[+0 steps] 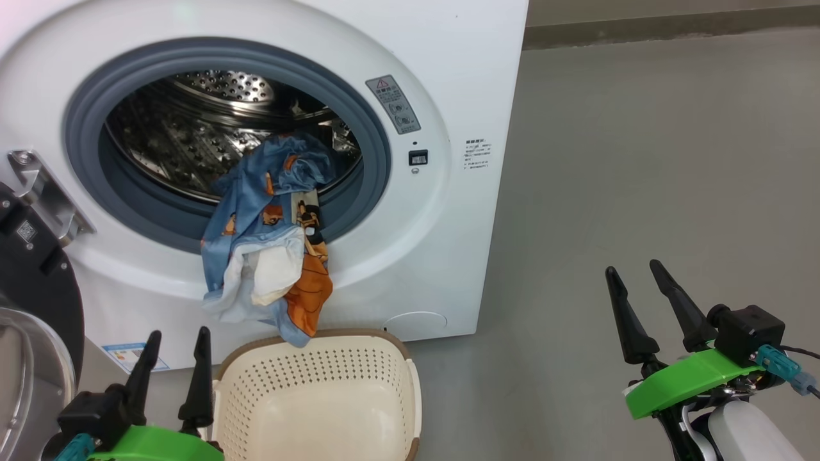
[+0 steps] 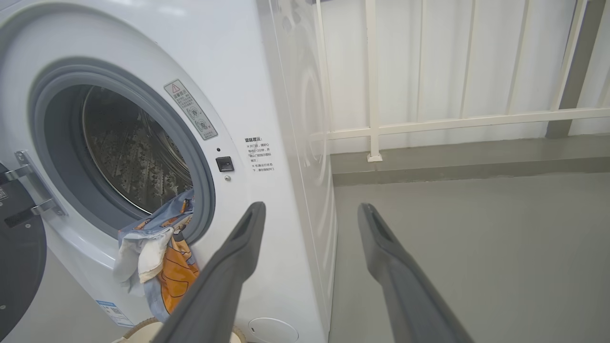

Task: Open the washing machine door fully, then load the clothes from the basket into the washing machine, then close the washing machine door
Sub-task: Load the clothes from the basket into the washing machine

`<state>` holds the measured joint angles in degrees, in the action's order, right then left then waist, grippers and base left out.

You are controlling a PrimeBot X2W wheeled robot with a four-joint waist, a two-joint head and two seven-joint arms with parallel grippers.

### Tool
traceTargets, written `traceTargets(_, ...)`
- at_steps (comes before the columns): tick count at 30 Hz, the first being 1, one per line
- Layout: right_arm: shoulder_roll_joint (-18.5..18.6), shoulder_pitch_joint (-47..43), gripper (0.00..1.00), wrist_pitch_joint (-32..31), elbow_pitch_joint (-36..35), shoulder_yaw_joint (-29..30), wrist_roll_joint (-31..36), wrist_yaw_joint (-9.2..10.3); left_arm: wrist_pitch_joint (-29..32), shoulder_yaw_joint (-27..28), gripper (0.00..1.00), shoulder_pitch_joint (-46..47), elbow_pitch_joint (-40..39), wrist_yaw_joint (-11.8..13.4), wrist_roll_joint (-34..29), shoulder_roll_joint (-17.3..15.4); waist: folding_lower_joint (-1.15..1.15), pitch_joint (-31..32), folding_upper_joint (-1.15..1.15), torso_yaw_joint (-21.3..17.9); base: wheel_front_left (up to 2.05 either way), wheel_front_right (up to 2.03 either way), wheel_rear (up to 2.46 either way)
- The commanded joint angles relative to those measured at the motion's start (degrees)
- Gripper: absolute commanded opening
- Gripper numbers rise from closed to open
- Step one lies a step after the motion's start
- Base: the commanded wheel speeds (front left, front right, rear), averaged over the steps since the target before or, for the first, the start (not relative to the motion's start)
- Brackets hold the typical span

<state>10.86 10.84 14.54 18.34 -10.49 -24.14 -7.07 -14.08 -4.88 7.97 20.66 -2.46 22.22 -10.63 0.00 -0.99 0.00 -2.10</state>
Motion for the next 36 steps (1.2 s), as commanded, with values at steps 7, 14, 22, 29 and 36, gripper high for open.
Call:
traceTargets(7,0.0,1.8,1.0,0.5,-1.9,-1.0,0.9,-0.42,1.1,1.0,1.0,4.1,2.7,-1.2,1.2,-2.3,0.0,-3.1,0.0,-0.5,0.0,0.0,0.0)
traceTargets(14,-1.1,3.9,1.0,0.5,-2.6,-1.0,1.9,-0.42,1.0,-0.7,1.0,10.5,11.9,-3.0,1.5,-3.0,0.0,-8.4,0.0,-2.3,0.0,0.0,0.0)
traceTargets(22,-2.7,6.3,1.0,0.5,-3.8,-0.4,3.5,-0.42,0.1,-3.1,1.0,20.1,24.1,-4.6,2.6,-3.0,0.0,-15.0,0.0,-4.9,0.0,0.0,0.0)
traceTargets(29,-4.0,8.3,1.0,0.5,-5.0,-0.3,5.1,-0.42,-0.4,-4.6,1.0,28.7,33.8,-5.0,4.4,-4.2,0.0,-20.6,0.0,-7.6,0.0,0.0,0.0)
traceTargets(36,-4.8,9.5,1.0,0.5,-6.1,0.2,6.1,-0.42,-0.6,-5.9,1.0,34.6,39.2,-5.0,6.7,-5.9,0.0,-25.2,0.0,-9.5,0.0,0.0,0.0)
